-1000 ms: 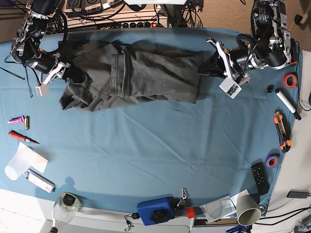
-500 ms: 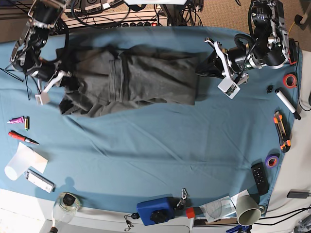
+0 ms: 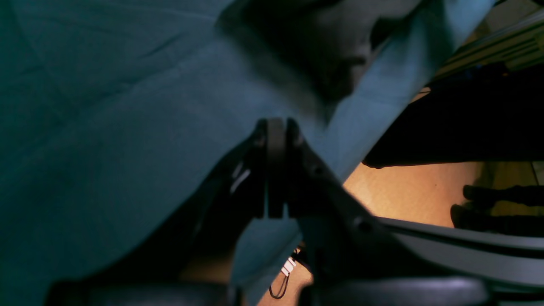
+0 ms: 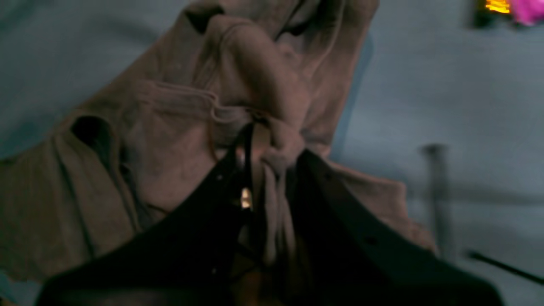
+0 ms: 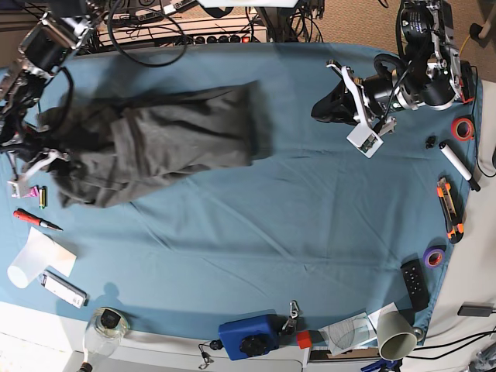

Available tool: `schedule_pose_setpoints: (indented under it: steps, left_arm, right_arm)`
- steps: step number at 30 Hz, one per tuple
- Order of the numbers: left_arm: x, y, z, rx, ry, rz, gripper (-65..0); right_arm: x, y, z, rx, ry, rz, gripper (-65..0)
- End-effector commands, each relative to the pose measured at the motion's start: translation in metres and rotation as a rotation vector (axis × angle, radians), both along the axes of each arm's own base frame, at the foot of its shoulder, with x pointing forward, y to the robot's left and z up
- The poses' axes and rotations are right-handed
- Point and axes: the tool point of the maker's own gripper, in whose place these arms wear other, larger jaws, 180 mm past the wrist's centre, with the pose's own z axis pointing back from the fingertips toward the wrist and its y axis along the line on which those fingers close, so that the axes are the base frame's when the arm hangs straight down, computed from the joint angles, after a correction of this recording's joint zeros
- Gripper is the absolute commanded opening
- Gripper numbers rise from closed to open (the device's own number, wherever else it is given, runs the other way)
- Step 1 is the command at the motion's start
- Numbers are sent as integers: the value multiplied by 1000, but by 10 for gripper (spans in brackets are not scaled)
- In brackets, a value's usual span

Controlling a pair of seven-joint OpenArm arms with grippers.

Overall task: Fold the T-shirt properly
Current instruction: 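Lift the held end and fold it over onto the folded stack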

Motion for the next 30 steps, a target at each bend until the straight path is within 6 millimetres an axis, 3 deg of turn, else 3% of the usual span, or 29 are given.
schedule_pose_setpoints:
  steps: [1,9,18,23,26,30]
  left_arm:
    - [3,-2,10,-22,-35,-4,-650]
    - [1,-1,7,-8,-23,-9,-650]
    - [-8,3,1,15,2,-2,-650]
    - [-14,15,5,42,-8,31,-650]
    - [-19,26,9,65,-15,63,-650]
    - [-27,38,16,98,-30,100,-650]
  right_arm:
    - [10,-10,22,-26,-58,-4,-650]
    - [26,48,56,221,-264,183,-650]
    - [32,76,97,416,-447,256,-650]
    - [30,99,85,371,-377,340,-650]
    - [26,126,72,338,-309,431,-650]
    - [17,164,71,305,-278,566,-650]
